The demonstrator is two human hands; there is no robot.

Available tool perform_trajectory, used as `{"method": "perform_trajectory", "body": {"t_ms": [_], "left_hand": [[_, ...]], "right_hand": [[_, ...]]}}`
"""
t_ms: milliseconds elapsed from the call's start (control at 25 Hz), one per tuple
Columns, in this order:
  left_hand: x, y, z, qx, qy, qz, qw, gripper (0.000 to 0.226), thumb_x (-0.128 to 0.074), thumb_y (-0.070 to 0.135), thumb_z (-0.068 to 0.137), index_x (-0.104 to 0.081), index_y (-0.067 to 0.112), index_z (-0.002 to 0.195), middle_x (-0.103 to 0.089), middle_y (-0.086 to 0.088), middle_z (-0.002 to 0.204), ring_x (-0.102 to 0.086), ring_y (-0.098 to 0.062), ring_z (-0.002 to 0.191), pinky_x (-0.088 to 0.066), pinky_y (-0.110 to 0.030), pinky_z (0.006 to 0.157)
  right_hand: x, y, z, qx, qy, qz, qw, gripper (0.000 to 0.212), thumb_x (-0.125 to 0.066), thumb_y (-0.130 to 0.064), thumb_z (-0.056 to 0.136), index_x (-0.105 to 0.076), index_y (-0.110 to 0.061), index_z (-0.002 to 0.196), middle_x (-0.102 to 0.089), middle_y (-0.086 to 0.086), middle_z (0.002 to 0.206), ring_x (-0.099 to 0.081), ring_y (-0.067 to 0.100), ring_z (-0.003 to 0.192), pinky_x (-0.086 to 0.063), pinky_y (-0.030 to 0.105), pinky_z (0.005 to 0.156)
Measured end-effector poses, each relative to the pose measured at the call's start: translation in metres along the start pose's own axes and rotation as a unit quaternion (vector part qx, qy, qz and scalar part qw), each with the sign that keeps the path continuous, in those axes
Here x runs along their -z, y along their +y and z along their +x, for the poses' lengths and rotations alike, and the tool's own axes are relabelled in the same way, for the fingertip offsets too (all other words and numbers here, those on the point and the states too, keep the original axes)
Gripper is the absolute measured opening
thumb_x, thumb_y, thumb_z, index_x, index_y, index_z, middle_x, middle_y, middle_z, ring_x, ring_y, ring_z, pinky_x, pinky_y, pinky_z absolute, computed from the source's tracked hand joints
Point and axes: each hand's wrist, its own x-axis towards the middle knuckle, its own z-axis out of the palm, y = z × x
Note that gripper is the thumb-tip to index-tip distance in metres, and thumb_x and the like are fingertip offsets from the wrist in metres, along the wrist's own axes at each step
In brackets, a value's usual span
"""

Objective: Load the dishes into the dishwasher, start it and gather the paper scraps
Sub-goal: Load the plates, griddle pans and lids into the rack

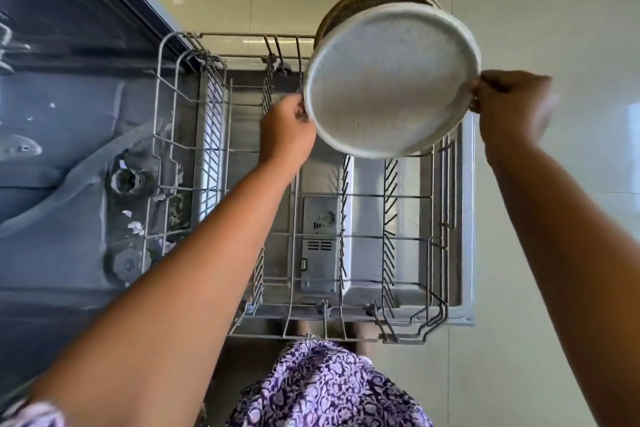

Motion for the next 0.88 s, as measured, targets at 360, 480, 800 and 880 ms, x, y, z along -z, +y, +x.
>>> {"method": "perform_trajectory", "body": {"t_ms": [360,480,800,880], "left_hand": [[-0.022,-0.031,0.012,0.023,-0.041,0.048,0.998,0.027,-0.049,0.0,0.083,-0.066,0.008,0.103,-0.069,-0.01,0.102,-0.063,-0.027,0.097,-0.051,-0.04,0.084],[-0.028,-0.045,0.011,0.05,-0.075,0.048,0.995,0.029,-0.05,-0.002,0.081,-0.066,0.01,0.104,-0.069,-0.011,0.103,-0.063,-0.027,0.098,-0.05,-0.037,0.086],[-0.031,-0.051,0.01,0.083,-0.106,0.066,0.989,0.028,-0.05,0.001,0.085,-0.064,0.011,0.106,-0.066,-0.011,0.108,-0.059,-0.029,0.1,-0.046,-0.033,0.081],[-0.031,-0.046,0.01,0.083,-0.086,0.05,0.992,0.03,-0.048,0.002,0.086,-0.064,0.013,0.109,-0.067,-0.009,0.11,-0.059,-0.028,0.101,-0.048,-0.035,0.085]], "right_hand": [[-0.008,0.016,-0.003,-0.02,0.001,0.006,1.0,0.024,-0.064,-0.01,0.07,-0.076,-0.018,0.09,-0.072,0.006,0.08,-0.065,0.013,0.076,-0.053,0.025,0.069],[-0.014,0.028,-0.004,-0.023,-0.008,-0.032,0.999,0.023,-0.062,-0.007,0.073,-0.075,-0.014,0.09,-0.072,0.014,0.087,-0.056,0.008,0.073,-0.042,0.013,0.056],[-0.025,0.043,-0.009,-0.012,-0.041,-0.088,0.995,0.024,-0.065,-0.012,0.083,-0.07,-0.011,0.107,-0.07,0.007,0.107,-0.058,0.009,0.085,-0.038,0.01,0.063],[-0.026,0.042,-0.012,-0.002,-0.041,-0.103,0.994,0.025,-0.064,-0.013,0.085,-0.069,-0.011,0.109,-0.069,0.007,0.109,-0.062,0.013,0.091,-0.037,0.012,0.067]]}}
